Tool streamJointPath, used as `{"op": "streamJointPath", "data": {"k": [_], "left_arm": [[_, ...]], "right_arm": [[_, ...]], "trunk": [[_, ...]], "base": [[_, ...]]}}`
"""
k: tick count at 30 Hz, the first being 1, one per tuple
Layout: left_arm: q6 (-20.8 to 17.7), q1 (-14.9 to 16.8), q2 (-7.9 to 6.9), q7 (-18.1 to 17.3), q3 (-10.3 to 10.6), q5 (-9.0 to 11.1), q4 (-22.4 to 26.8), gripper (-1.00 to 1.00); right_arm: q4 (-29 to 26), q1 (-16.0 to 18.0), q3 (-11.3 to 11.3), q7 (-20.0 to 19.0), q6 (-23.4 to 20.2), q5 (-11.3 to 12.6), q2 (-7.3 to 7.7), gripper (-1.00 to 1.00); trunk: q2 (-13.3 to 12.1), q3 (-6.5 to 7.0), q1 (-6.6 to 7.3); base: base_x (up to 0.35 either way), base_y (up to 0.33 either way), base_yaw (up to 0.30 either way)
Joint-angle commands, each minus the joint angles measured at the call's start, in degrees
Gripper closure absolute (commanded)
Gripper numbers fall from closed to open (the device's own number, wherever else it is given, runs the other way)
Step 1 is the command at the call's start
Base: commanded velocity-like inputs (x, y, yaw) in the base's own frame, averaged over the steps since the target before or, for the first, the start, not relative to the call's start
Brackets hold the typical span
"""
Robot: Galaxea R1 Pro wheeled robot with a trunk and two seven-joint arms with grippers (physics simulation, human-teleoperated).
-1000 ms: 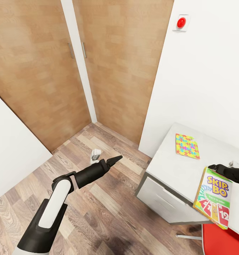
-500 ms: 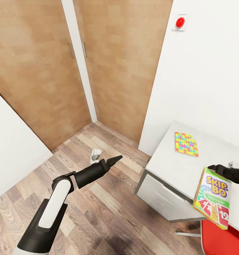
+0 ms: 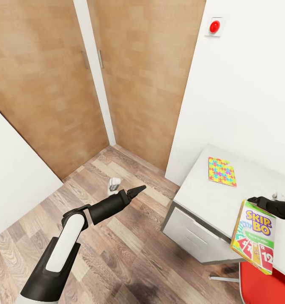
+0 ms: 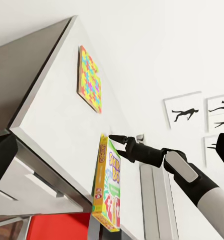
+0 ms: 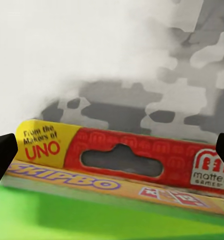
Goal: Put all the toys in the child's room - the three board games (two on the bed and one on the table), the two jigsaw puzzles on the table, and the tennis ball on the table - inside the toy box on the table in the child's room.
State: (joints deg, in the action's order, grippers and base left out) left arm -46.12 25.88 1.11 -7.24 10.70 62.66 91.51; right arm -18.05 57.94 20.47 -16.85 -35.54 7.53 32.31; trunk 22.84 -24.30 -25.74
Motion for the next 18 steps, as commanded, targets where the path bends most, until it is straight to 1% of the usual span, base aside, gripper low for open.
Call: {"op": "streamJointPath", "data": {"k": [1, 14, 18], "left_arm": [[-0.25, 0.05, 0.03, -0.23, -0.06, -0.17, 0.00, -1.00], [-0.25, 0.03, 0.03, -0.18, -0.08, -0.20, 0.01, -1.00], [-0.25, 0.04, 0.02, -0.16, -0.07, -0.19, 0.04, -1.00]], "right_arm": [[2.67, -0.02, -0.08, 0.06, -0.32, -0.15, -0.02, -1.00], [2.67, -0.02, -0.08, -0.06, -0.32, -0.15, -0.05, -1.00], [2.67, -0.02, -0.08, -0.09, -0.32, -0.15, -0.05, -1.00]], "trunk": [[0.08, -0.09, -0.04], [0.08, -0.09, -0.04], [0.08, -0.09, -0.04]], "base": [[-0.002, 0.000, 0.000], [-0.001, 0.000, 0.000], [-0.070, 0.000, 0.000]]}}
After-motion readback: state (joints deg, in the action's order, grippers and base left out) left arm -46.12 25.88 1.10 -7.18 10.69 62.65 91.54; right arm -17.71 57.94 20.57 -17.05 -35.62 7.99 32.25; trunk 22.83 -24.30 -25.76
